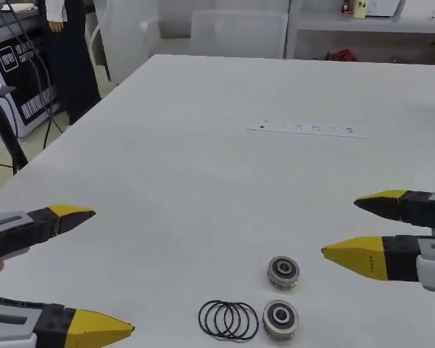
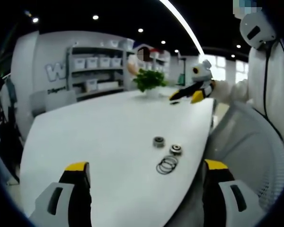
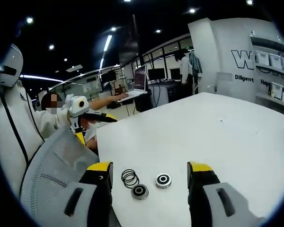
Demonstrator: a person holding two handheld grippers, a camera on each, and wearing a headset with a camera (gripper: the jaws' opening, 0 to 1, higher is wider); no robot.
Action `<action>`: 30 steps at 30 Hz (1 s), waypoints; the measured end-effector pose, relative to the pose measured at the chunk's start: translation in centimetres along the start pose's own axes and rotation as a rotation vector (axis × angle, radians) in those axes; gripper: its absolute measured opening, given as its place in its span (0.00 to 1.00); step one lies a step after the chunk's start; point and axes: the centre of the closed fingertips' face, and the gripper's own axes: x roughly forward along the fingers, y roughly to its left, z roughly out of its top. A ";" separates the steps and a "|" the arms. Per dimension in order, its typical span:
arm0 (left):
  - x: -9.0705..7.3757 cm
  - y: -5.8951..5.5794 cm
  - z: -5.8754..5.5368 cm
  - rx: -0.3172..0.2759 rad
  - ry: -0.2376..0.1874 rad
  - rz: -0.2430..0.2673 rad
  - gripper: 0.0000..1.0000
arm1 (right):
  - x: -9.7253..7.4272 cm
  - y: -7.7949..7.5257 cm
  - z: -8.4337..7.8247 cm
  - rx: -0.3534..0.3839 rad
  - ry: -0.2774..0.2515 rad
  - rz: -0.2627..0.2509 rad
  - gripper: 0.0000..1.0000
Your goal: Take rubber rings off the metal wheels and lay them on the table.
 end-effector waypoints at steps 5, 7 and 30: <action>-0.2 0.1 0.0 -0.002 -0.008 0.008 1.00 | -1.0 -0.8 -0.9 0.024 -0.035 -0.023 0.68; -0.4 0.2 0.1 -0.007 -0.017 0.015 1.00 | -1.4 -1.1 -1.3 0.030 -0.041 -0.036 0.70; -1.1 1.0 -1.3 -0.061 -0.036 0.083 1.00 | -3.6 -1.6 -8.8 0.112 -0.020 -0.155 0.79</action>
